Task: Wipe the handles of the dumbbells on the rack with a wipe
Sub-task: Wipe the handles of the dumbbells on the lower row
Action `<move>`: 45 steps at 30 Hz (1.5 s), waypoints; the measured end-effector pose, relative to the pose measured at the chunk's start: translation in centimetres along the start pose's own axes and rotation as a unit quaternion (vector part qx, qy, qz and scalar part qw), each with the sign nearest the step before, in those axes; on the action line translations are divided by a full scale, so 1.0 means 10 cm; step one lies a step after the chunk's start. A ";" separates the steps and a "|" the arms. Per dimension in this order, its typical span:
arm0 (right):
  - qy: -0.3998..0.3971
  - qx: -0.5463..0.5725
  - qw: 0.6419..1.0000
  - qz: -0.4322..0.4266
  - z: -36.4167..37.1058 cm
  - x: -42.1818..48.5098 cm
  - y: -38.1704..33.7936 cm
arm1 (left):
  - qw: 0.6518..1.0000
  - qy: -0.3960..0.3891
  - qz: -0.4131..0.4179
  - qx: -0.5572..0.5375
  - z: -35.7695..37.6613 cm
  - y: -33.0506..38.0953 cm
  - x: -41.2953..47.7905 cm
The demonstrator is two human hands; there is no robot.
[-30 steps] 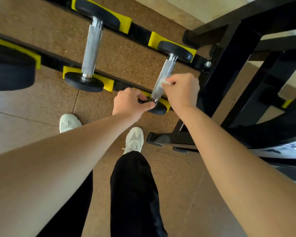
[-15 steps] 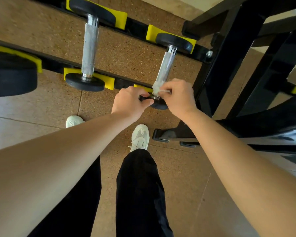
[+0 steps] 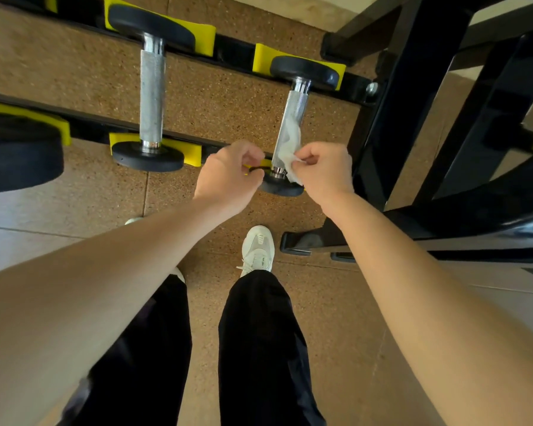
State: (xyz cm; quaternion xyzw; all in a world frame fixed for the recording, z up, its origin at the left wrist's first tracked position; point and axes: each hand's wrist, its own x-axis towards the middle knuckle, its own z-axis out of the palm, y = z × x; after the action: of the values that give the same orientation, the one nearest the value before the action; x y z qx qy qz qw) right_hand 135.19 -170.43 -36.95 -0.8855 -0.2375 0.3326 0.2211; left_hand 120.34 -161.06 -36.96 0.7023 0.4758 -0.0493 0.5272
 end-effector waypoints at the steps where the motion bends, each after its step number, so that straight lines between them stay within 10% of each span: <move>1: -0.033 0.020 0.999 0.003 -0.06 -0.04 -0.01 | 1.000 -0.010 0.021 -0.016 -0.02 0.03 0.00; 7: -0.215 0.199 0.955 0.035 -0.30 -0.24 -0.20 | 0.968 -0.184 0.073 -0.152 -0.16 0.25 -0.02; 11: -0.221 0.267 0.937 0.042 -0.31 -0.18 -0.22 | 0.978 -0.152 0.053 -0.129 -0.23 0.22 0.01; 16: -0.053 0.115 0.991 0.047 -0.19 0.04 -0.04 | 0.995 -0.038 -0.019 -0.095 -0.22 0.04 0.16; 23: -0.048 -0.063 0.996 -0.042 -0.02 0.11 0.04 | 0.987 -0.027 -0.098 -0.126 -0.17 -0.06 0.30; 40: -0.170 -0.161 0.972 0.003 -0.11 0.26 -0.09 | 0.948 -0.086 -0.016 0.306 -0.10 -0.07 0.75; 45: -0.114 -0.216 0.969 -0.014 -0.16 0.27 0.10 | 0.949 -0.142 0.046 0.279 -0.06 0.02 0.75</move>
State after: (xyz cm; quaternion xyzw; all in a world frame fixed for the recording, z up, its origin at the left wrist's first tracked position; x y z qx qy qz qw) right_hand 138.38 -170.01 -37.71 -0.8648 -0.3401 0.3693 0.0004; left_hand 124.29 -155.91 -40.86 0.8282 0.3300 -0.2548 0.3745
